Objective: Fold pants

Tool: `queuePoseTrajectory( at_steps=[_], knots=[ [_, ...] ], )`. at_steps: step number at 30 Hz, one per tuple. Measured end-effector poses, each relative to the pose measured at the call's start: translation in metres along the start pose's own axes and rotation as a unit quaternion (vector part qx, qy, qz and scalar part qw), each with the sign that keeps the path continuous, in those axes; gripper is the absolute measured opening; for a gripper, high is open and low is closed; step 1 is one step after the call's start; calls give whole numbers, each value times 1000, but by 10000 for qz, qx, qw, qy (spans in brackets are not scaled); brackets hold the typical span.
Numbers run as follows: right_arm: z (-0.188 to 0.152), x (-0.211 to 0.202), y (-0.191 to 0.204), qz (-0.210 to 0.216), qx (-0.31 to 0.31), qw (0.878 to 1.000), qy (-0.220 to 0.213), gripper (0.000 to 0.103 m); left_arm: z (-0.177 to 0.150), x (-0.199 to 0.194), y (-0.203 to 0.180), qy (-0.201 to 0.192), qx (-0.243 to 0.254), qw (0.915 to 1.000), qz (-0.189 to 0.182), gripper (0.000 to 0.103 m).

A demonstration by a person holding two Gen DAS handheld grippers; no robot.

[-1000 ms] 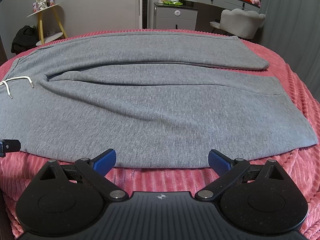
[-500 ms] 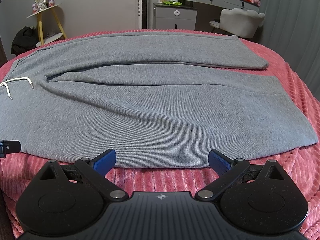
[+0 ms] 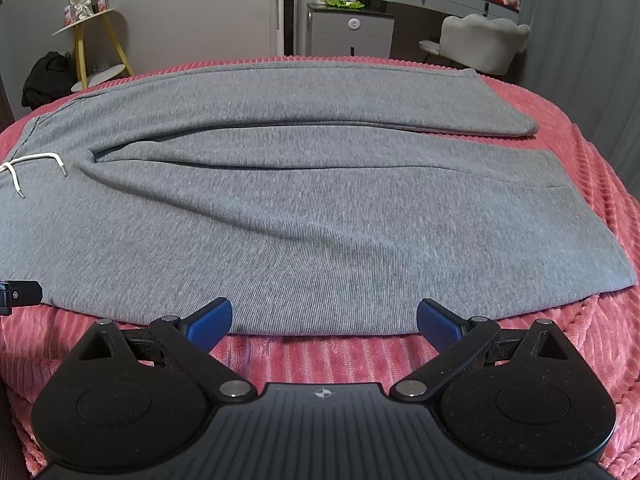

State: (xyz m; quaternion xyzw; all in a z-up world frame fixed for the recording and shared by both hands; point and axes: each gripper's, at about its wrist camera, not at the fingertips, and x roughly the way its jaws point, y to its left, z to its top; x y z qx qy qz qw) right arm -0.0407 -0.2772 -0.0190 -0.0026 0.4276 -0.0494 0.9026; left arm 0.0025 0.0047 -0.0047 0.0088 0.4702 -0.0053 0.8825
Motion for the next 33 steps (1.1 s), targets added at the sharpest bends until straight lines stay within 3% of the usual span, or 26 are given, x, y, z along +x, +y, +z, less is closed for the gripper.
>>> queuePoseTrajectory(
  at_steps=[33],
  knots=[
    [2,5,-7,164,271,9994,147,99,2,1,0,72,-51,9999,-70,103]
  ],
)
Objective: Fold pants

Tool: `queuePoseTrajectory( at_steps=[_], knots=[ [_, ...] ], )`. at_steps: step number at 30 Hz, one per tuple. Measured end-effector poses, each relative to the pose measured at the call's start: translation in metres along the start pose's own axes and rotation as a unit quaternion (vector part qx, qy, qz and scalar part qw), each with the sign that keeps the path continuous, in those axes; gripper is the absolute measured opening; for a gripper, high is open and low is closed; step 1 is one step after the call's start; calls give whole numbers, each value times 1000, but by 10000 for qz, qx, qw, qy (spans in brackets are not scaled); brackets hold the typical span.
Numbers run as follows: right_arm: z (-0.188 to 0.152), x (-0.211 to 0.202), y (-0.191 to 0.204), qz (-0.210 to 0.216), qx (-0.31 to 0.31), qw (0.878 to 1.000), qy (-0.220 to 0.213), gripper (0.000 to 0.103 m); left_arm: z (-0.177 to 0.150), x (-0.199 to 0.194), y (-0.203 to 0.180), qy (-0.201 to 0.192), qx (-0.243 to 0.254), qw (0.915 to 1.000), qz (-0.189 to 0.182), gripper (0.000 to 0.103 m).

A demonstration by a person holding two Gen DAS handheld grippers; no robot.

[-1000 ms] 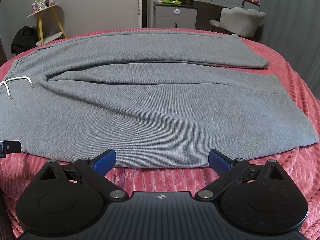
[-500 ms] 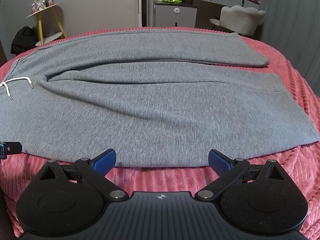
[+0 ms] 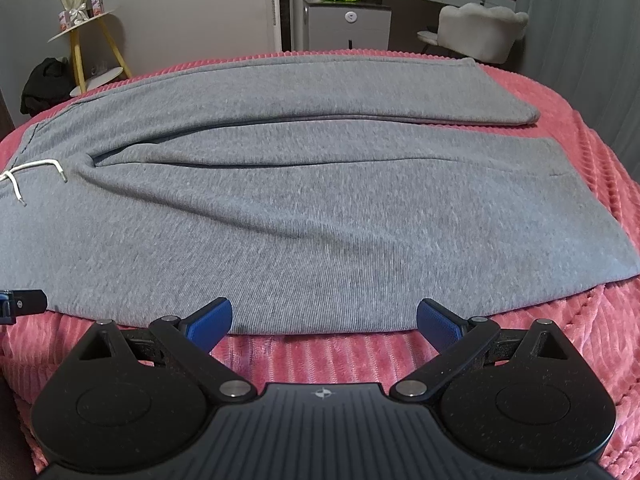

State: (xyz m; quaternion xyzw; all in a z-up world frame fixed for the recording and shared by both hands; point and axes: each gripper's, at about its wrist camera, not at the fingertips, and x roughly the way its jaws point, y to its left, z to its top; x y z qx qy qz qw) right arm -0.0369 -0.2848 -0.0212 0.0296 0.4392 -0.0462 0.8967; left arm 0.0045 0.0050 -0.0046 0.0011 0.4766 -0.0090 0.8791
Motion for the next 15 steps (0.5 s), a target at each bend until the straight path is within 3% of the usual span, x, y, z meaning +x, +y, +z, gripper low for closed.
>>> queuePoseTrajectory(
  at_steps=[5,8,12,14,15],
  knots=[
    [13,8,-14,450,390,9982,-31,99,8,-3,6,-61,-209,9998,44,103],
    [30,25,-24,347,617,9973,-176,99,21,-1,12,-226,-390,9988,167,103],
    [39,77,-43,316,1079,9924,506,99,53,11,20,-435,-577,9967,370,103],
    [40,82,-47,362,1164,9918,388,99,75,19,27,-608,-793,9937,500,103],
    [43,86,-47,364,1097,9919,525,99,87,24,30,-695,-937,9917,542,103]
  ],
)
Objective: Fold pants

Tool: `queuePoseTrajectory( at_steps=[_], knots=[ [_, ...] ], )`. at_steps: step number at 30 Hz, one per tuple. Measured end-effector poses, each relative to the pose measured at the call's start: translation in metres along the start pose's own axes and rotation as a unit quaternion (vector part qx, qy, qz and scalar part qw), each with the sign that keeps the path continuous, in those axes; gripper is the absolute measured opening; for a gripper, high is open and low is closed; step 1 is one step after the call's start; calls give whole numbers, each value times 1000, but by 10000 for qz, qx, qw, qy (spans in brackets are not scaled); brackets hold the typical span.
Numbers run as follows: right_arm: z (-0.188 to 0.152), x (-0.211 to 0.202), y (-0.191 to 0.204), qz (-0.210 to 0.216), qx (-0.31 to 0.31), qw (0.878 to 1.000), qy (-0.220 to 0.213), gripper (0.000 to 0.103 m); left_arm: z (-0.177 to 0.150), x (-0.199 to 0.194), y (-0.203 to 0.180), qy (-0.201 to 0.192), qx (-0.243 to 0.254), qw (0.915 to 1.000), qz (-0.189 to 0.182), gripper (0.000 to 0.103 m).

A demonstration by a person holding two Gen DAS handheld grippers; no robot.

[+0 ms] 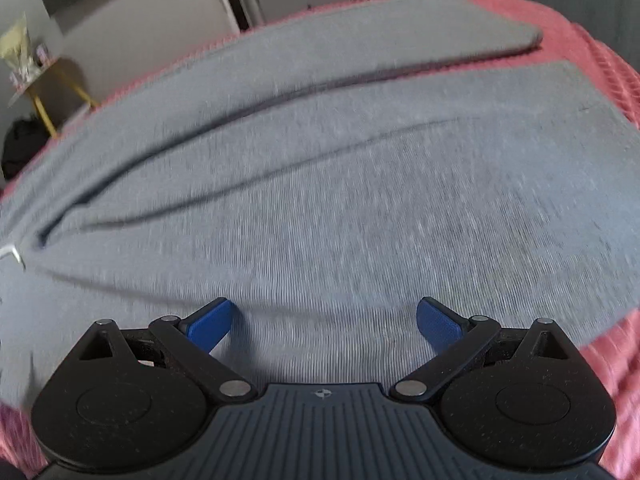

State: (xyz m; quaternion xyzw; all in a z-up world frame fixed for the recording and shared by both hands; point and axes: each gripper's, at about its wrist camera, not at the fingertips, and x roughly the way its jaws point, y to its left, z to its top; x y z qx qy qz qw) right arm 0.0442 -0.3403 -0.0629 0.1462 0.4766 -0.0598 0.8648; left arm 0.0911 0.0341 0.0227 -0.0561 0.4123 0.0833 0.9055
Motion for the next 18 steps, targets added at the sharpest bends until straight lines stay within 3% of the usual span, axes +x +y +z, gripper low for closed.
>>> queuePoseTrajectory(
  at_steps=[4,5,7,10,12,16,18],
  knots=[
    [33,12,12,-48,-761,9898,1200,99,41,40,9,-372,-808,9960,49,103],
    [50,10,11,106,-694,9895,1262,99,44,51,12,-492,-904,9946,146,103],
    [96,6,6,352,-495,9951,783,99,41,71,19,-724,-952,9908,629,103],
    [177,27,0,234,-145,9996,43,98,30,89,24,-922,-571,9871,1175,103],
    [230,60,-2,62,163,9995,-274,94,28,95,25,-971,-234,9870,1260,103],
    [318,127,-13,-413,1219,9900,-571,73,17,104,25,-1134,-74,9862,1203,103],
    [344,155,-21,-393,1831,9799,-693,73,11,110,27,-1254,-169,9854,1135,103]
  ],
)
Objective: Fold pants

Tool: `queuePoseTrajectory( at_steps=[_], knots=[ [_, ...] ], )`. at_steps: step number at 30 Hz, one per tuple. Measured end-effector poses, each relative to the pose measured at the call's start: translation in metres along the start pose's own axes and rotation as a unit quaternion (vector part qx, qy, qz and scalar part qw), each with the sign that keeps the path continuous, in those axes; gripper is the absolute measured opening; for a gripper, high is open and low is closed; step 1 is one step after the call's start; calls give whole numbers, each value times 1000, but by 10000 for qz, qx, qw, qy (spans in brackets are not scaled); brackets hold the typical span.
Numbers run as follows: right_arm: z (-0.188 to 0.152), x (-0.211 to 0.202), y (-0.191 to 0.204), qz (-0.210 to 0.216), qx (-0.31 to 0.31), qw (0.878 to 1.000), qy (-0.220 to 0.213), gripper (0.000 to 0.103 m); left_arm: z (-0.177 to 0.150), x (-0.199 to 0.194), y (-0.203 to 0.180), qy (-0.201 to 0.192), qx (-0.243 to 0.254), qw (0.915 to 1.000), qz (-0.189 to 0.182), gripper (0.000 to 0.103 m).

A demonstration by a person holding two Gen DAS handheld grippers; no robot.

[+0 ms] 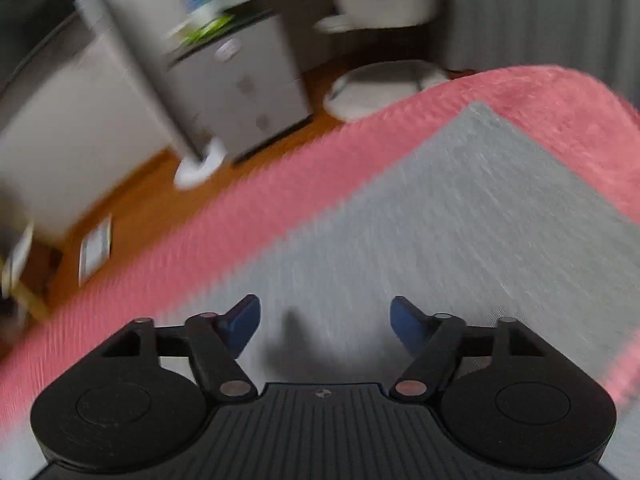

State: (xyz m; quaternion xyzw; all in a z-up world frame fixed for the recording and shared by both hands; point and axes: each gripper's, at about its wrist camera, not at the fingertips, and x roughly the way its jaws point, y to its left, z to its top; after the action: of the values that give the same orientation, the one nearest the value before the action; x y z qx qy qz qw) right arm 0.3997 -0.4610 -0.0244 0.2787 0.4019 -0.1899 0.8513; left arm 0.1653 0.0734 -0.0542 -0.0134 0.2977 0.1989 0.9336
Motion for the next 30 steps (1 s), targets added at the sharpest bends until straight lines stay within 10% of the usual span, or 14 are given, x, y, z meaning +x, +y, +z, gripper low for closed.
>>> queuePoseTrajectory(
  at_steps=[6,11,15,18,23,30],
  knots=[
    [4,56,-1,-801,390,9957,-269,68,-6,5,5,-82,-236,9995,-175,103],
    [7,43,-19,-640,422,9959,-474,4,-1,6,11,29,-285,9991,-321,103],
    [-22,-22,-63,209,616,9939,-887,4,22,-9,34,143,-890,9939,-637,79],
    [-59,-67,-113,588,845,9901,-950,4,50,-11,56,145,-1487,9808,-1252,83],
    [-103,-81,-167,584,876,9912,-807,4,100,41,68,897,-2358,9452,-2072,68],
    [-95,-75,-182,568,1088,9875,-989,19,134,149,46,1831,-2676,9234,-2054,63]
  ],
)
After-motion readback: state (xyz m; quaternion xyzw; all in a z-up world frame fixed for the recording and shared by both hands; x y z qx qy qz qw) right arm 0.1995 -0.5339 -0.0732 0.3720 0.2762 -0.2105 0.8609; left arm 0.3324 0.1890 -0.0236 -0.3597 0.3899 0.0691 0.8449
